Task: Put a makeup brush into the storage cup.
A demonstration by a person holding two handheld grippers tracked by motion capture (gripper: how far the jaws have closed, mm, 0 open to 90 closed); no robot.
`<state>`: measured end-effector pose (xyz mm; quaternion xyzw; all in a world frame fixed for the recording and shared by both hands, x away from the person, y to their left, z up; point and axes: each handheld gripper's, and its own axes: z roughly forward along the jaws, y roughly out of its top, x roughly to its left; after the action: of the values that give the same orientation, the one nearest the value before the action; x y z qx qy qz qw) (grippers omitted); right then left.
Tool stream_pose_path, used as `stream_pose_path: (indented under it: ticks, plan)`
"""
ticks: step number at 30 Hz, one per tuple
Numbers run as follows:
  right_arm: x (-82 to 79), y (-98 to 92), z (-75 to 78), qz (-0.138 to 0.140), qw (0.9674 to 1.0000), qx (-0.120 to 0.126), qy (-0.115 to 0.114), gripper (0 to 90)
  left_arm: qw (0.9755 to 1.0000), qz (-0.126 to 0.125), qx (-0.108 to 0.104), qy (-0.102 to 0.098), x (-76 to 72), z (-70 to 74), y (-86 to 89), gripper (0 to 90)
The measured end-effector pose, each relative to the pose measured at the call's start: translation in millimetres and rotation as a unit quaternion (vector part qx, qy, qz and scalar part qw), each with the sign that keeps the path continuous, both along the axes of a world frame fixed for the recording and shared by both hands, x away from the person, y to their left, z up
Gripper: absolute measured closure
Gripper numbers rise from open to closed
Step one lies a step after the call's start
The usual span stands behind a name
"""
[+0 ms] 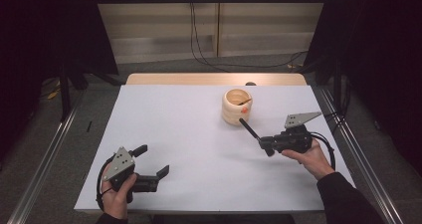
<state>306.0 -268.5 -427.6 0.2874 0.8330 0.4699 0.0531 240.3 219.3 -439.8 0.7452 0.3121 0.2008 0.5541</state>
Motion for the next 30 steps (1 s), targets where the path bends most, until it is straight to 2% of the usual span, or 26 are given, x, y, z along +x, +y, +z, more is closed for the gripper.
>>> stream_pose_path:
  ticks: [9,15,16,18,21,26,27,28,30]
  plan:
    - [-5.1,-2.5,4.7,-0.005,0.9989,0.043,-0.020,78.0,1.0000,-0.003,0.000,-0.001,-0.2,0.2,0.1,1.2]
    - [-7.7,-7.2,15.7,-0.013,0.9959,0.079,-0.042,78.0,1.0000,-0.001,-0.005,-0.001,-0.9,0.6,0.6,1.2]
    - [-8.8,-7.7,17.9,-0.018,0.9955,0.082,-0.044,78.0,1.0000,-0.002,-0.002,-0.003,-0.7,0.9,1.1,1.2]
    - [-10.9,-6.8,22.5,-0.019,0.9958,0.070,-0.055,78.0,1.0000,0.000,-0.004,-0.005,-0.7,1.2,1.0,1.0]
    - [-12.6,-8.2,26.0,-0.022,0.9949,0.077,-0.061,78.0,1.0000,0.000,-0.005,-0.004,-1.2,1.3,1.4,1.0]
    - [-15.8,-8.6,28.0,-0.017,0.9939,0.093,-0.058,78.0,1.0000,0.002,-0.009,-0.002,-1.7,1.4,1.3,1.0]
    - [-16.7,-7.4,28.3,-0.014,0.9940,0.093,-0.056,78.0,1.0000,-0.001,-0.002,-0.003,-1.6,1.8,1.9,1.0]
    - [-17.7,-5.5,28.5,-0.010,0.9943,0.091,-0.055,78.0,1.0000,0.001,-0.008,-0.002,-1.5,1.5,0.8,1.0]
    - [-19.6,-1.7,29.0,-0.003,0.9943,0.093,-0.053,78.0,1.0000,-0.001,-0.006,-0.004,-1.0,1.7,0.4,1.0]
